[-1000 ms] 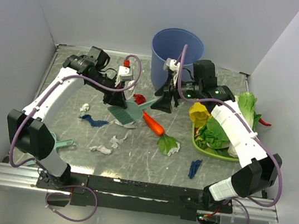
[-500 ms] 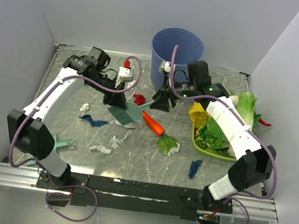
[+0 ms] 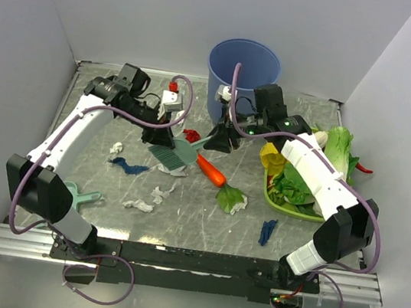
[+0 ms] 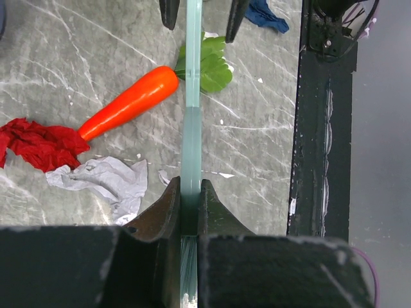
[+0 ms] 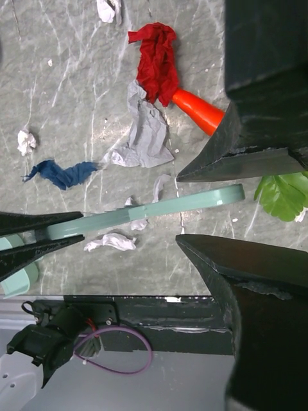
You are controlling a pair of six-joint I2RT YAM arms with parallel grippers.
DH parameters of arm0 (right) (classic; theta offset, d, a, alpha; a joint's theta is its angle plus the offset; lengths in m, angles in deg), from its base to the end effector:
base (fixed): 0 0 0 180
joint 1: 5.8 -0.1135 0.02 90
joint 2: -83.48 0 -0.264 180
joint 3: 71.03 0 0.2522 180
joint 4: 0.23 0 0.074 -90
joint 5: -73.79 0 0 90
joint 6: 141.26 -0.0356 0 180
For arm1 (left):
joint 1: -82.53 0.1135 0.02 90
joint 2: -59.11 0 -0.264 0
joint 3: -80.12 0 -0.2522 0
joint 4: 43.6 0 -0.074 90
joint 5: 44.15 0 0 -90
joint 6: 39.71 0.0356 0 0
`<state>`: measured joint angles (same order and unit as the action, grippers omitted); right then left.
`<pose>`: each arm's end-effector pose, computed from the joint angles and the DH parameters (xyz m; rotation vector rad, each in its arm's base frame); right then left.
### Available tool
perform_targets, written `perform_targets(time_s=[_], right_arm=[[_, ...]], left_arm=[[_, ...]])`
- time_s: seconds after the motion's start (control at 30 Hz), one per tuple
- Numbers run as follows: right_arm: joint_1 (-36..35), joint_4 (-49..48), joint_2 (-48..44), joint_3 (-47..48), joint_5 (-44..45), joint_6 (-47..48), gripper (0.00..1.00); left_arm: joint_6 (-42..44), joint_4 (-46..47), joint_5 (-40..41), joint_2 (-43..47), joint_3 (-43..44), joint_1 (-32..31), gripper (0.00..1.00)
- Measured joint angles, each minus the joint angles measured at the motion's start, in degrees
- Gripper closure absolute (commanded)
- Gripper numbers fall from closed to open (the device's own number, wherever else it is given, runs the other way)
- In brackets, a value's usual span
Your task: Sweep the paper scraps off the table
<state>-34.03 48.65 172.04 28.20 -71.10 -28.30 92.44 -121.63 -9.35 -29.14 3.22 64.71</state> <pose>0.2818 0.1843 0.3657 -1.3518 1.6257 1.1094 0.2750 -0.1191 0.3578 1.3935 1.8432 -1.0566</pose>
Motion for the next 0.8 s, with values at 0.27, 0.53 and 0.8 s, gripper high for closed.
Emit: perform_targets(time_s=[0.27, 0.53, 0.8], right_arm=[[-0.79, -1.84, 0.59, -0.42, 0.83, -1.99, 0.64], [-0.87, -2.1, 0.63, -0.48, 0.17, -2.54, 0.96], [-0.24, -2.56, 0.17, -3.17, 3.72, -5.29, 1.0]], left_arm=[[-1.2, 0.83, 0.04, 0.81, -0.11, 0.0, 0.99], [-1.33, 1.22, 0.22, 0.83, -0.11, 0.0, 0.88], [-11.58, 9.6, 8.9, 1.9, -4.57, 0.07, 0.32]])
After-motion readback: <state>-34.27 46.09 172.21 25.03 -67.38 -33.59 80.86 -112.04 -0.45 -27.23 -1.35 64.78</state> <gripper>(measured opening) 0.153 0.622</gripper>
